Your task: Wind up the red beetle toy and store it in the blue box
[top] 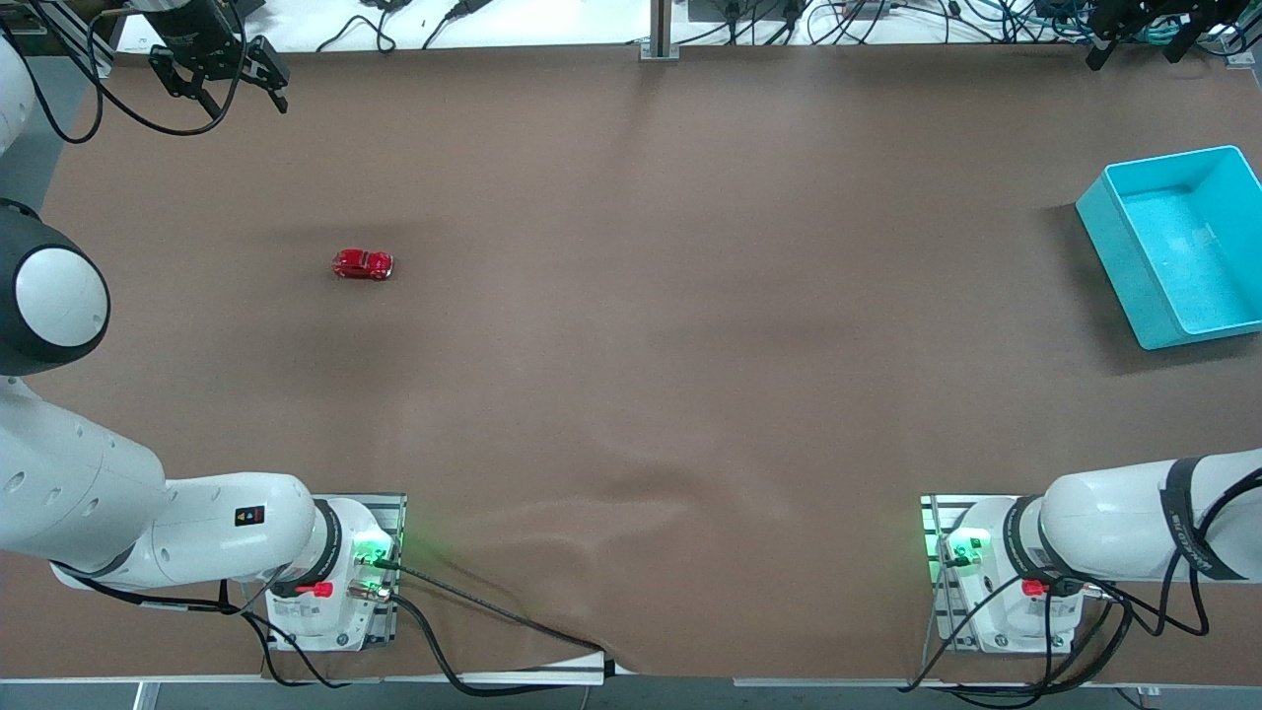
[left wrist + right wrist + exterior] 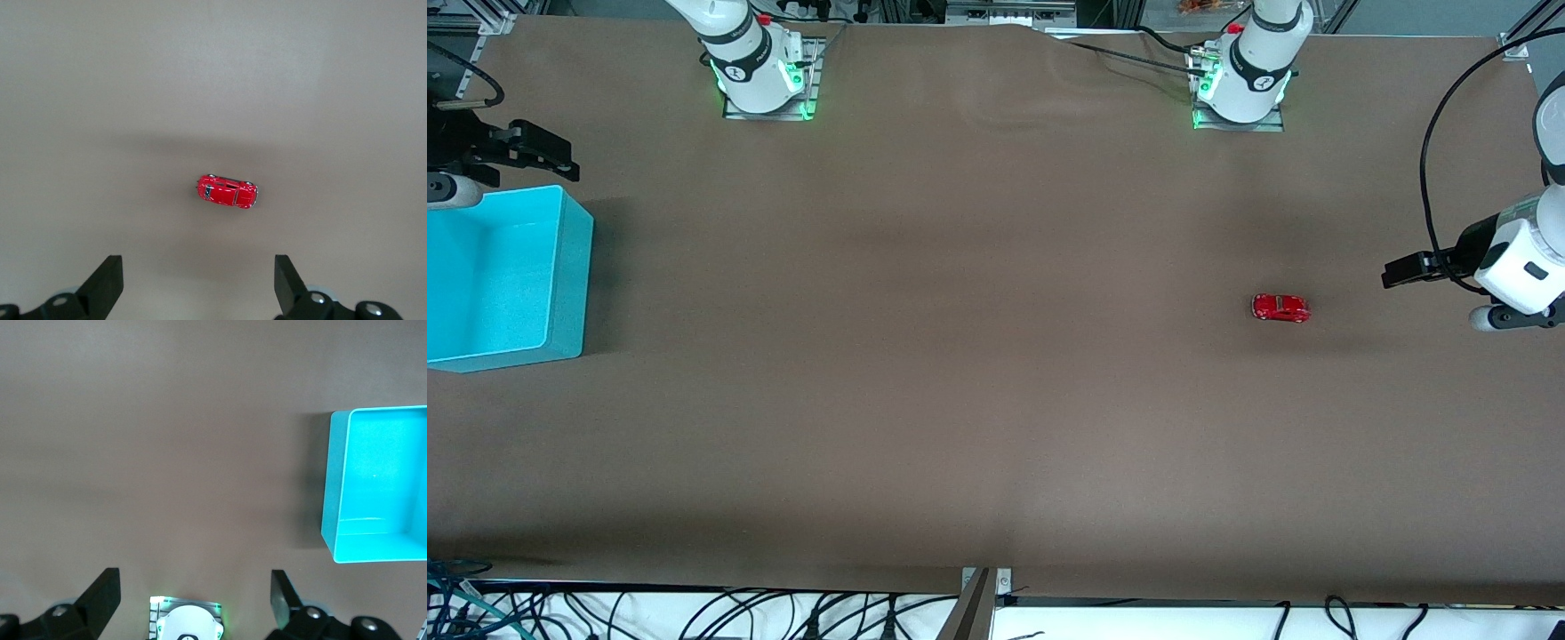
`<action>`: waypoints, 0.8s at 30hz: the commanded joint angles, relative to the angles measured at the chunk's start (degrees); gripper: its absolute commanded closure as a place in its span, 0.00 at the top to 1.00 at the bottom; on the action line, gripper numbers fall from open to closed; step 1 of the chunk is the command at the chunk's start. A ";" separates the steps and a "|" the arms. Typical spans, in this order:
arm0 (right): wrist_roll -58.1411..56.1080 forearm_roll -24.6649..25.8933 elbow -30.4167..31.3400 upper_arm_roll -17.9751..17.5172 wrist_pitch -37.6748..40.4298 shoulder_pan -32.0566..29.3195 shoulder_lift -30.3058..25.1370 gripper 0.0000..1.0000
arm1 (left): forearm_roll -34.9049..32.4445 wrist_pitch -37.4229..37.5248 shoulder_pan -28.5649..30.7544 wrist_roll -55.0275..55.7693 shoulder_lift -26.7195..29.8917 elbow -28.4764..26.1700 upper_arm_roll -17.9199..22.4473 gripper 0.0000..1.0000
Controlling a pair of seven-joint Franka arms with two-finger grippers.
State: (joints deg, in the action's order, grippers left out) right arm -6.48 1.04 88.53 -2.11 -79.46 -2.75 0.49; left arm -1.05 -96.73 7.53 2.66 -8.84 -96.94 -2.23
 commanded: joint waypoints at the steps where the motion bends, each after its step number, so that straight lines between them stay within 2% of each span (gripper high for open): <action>1: -0.03 1.06 -1.00 -0.17 0.71 0.11 -0.05 1.00 | 1.14 -0.39 0.29 -1.43 0.49 -0.44 0.20 1.00; 17: -0.12 1.42 -0.91 -0.53 0.89 0.20 0.04 1.00 | 1.40 -0.21 0.29 -0.73 0.40 -0.70 0.20 1.00; 24: -0.38 1.85 -0.91 -0.53 0.80 0.20 -0.13 1.00 | 5.61 0.40 1.08 6.64 0.40 -0.97 0.20 1.00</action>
State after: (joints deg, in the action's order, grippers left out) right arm -6.48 1.41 88.53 -2.35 -79.48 -2.70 0.48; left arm 1.60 -96.65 7.69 4.97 -8.84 -97.33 -2.16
